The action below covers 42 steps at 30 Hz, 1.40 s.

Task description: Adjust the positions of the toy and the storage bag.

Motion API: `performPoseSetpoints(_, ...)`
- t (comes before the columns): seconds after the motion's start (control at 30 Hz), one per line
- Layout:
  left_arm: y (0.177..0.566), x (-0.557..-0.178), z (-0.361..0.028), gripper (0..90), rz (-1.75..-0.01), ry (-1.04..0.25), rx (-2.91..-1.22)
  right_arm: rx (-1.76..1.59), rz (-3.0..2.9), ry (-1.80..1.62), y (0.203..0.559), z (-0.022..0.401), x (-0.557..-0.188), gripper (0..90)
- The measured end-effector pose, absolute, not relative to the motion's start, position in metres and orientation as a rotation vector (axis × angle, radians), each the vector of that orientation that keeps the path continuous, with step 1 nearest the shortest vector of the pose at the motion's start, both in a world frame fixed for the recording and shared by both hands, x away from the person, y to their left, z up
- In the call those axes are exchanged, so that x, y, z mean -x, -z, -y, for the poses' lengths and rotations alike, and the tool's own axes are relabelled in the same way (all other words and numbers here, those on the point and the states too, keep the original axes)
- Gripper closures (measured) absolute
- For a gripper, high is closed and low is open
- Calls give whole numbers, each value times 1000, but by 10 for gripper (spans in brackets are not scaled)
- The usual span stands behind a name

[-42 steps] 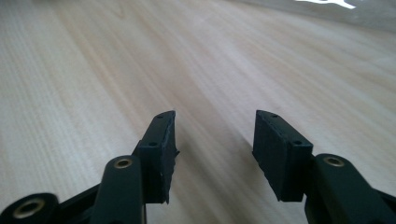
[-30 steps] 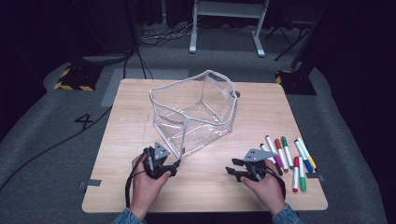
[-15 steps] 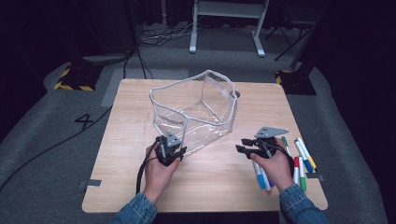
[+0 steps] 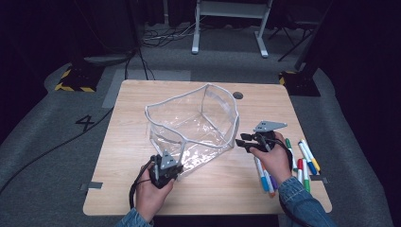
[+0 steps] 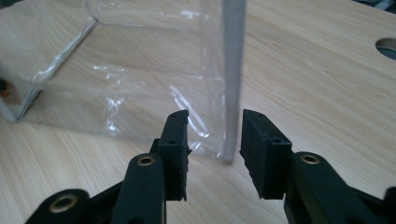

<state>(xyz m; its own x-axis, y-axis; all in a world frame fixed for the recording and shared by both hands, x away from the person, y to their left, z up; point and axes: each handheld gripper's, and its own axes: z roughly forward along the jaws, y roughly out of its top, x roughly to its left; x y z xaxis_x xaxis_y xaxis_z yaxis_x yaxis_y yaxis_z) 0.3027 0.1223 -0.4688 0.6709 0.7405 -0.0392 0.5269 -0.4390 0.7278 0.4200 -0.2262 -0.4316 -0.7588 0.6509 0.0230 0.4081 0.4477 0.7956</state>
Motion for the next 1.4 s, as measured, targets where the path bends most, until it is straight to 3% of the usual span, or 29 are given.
performPoseSetpoints(0.33,467,-254,-120,851,-927,-379,-2190,-812,-2503,-1244,429,216,-400,868)
performPoseSetpoints(1.03,467,-241,-102,861,-792,-256,-2219,-947,-2506,-1228,427,281,-271,879)
performPoseSetpoints(1.4,468,-241,-85,856,-703,-213,-2230,-1022,-2462,-1217,427,303,-243,878)
